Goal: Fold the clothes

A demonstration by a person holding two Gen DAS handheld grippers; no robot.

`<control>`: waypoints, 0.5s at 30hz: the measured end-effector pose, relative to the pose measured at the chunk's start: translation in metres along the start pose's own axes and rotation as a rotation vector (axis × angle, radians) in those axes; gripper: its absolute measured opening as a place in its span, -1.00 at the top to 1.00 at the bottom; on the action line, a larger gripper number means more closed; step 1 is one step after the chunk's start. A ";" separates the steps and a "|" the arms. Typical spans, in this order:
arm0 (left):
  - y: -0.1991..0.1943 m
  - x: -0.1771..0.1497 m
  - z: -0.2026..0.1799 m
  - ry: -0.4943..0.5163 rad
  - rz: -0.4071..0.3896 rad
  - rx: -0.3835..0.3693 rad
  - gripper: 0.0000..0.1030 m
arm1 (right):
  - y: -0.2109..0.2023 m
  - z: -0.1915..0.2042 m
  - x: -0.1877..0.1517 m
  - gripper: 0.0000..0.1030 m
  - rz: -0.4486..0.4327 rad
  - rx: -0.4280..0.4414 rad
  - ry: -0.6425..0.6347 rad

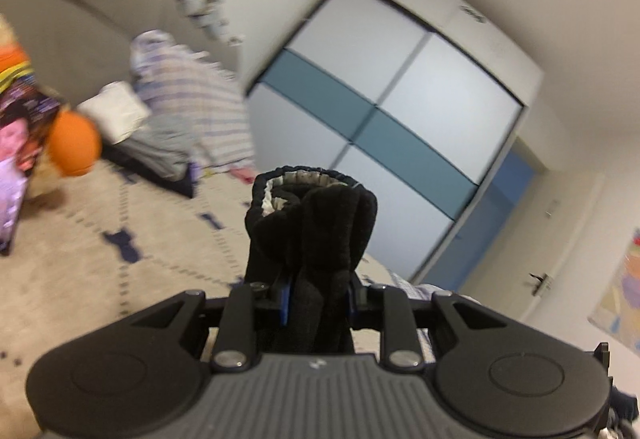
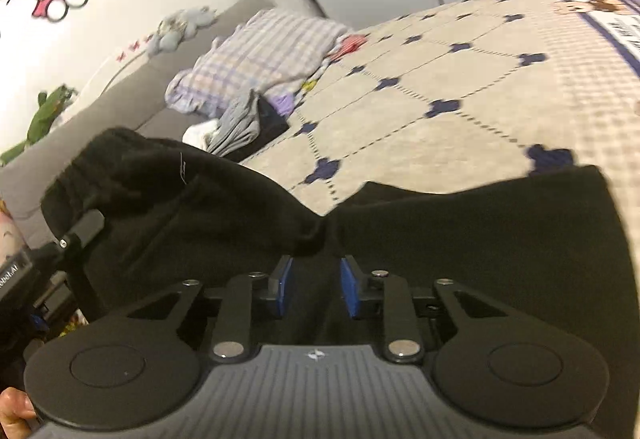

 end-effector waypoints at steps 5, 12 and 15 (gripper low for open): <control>-0.007 -0.004 0.026 -0.024 0.020 0.039 0.52 | 0.052 0.013 -0.002 0.62 0.114 -0.051 -0.059; -0.008 -0.010 0.046 -0.038 0.041 0.081 0.53 | 0.119 0.013 0.009 0.66 0.194 -0.131 -0.026; -0.005 -0.011 0.053 -0.057 0.055 0.095 0.53 | 0.138 0.014 0.015 0.67 0.208 -0.165 -0.026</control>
Point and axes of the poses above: each gripper's, at about its wrist camera, not at the fingertips, and y roughly the way its jaws point, z to its left, x to its top, the point moved 4 cm from there along y, roughly the way its jaws point, and after that the axes turned 3 degrees about y, right-handed, at the moved point
